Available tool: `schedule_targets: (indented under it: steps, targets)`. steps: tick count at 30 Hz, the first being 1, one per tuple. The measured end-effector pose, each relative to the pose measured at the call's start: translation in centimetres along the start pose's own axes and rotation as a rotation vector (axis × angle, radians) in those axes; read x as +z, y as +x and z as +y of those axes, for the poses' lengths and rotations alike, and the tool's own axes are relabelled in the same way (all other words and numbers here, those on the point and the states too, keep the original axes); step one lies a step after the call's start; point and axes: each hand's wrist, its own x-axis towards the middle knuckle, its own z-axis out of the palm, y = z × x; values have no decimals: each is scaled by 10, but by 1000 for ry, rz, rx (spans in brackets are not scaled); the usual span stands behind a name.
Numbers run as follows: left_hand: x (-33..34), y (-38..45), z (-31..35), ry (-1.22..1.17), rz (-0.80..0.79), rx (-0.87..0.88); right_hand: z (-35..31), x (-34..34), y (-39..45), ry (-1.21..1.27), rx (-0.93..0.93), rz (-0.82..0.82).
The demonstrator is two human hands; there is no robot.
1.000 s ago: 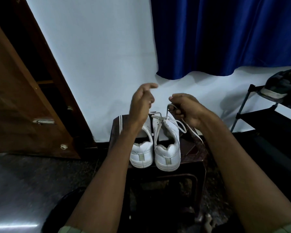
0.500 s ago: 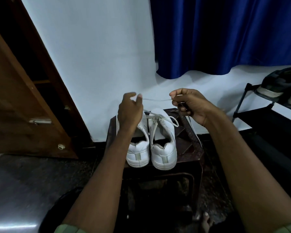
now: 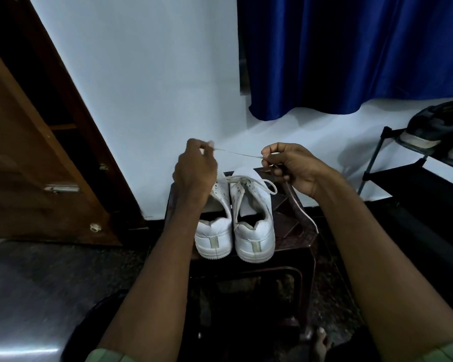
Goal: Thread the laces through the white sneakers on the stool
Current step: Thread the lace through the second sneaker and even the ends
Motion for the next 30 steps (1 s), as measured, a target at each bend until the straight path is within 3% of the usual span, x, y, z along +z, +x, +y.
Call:
schedule_targets:
  steps: [4, 6, 8, 11, 13, 16, 20, 23, 26, 30]
  targets:
    - [11, -9, 7, -120, -415, 375, 4, 7, 1, -7, -7, -44]
    - [17, -15, 10, -49, -493, 439, 7, 10, 2, -18, -12, -84]
    - [16, -14, 10, -73, -413, 352, 8, 8, 4, -17, -1, -80]
    - [1, -1, 5, -12, -156, 5, 8, -2, 5, 25, 30, -59]
    - [-7, 7, -5, 46, -73, -109, 7, -9, 5, 30, 60, -59]
    - [-6, 4, -13, 58, -109, -53, 11, -10, 8, 114, 155, -46]
    - [6, -3, 3, -413, -323, 1, 17, 8, 13, 489, 213, -50]
    - [10, -5, 6, -484, -437, 157, 20, 21, 17, 740, 173, -63]
    - [11, -9, 4, -472, -451, 383, 21, 28, 18, 778, 132, -61]
    - [12, -13, 9, -538, -352, 409, 22, 28, 19, 821, 147, -39]
